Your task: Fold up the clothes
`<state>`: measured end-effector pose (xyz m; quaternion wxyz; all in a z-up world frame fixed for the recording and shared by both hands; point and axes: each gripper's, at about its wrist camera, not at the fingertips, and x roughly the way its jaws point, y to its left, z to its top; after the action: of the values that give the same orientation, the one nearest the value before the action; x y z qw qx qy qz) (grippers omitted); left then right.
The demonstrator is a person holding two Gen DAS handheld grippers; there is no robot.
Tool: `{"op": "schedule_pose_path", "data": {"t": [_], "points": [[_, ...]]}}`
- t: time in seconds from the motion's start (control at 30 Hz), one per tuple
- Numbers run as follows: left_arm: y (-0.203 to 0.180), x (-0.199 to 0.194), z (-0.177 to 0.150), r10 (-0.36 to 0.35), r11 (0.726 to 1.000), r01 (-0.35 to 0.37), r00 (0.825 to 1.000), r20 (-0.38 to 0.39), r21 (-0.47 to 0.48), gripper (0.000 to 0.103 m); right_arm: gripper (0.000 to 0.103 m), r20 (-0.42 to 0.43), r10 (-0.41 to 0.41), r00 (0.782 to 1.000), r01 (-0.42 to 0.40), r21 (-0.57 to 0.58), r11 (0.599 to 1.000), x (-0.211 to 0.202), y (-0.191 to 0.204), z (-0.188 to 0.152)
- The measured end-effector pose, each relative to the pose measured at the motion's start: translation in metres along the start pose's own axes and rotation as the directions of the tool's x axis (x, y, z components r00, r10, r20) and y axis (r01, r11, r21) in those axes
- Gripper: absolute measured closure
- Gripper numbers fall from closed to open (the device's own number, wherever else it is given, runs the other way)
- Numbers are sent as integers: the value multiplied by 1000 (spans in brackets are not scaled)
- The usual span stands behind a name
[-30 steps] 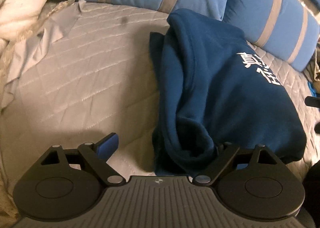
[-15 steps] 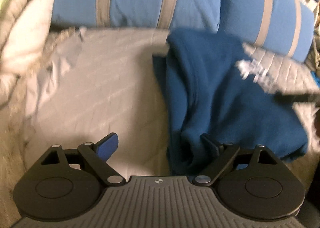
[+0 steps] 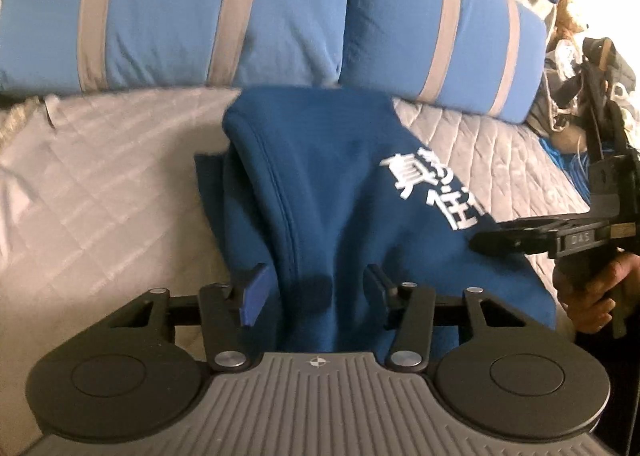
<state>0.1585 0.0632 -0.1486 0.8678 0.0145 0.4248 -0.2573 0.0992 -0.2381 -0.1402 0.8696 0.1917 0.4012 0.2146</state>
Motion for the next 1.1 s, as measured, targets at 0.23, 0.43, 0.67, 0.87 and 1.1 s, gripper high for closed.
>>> {"op": "schedule_pose_path", "data": {"t": [0.23,0.43,0.67,0.87,1.1], "points": [[16,9,-2,-54,994,49,997,-53,-95,61,3,-6,12,1000,-12,16,1000,1,-3,0],[31,16,3,-95,974,75,992,-88,-212,84,2,-11,16,1000,-15,30,999,2,-5,-1],[41,-10,2,-114,952,105,993,-15,-287,91,0,-12,23,1000,-23,39,999,3,-7,0],[49,-13,0,-58,950,47,998,-28,-310,91,0,-5,61,998,-61,47,997,1,-7,0],[51,5,-8,12,964,-28,998,-64,-263,91,0,-18,99,995,-97,84,992,4,-10,0]]}}
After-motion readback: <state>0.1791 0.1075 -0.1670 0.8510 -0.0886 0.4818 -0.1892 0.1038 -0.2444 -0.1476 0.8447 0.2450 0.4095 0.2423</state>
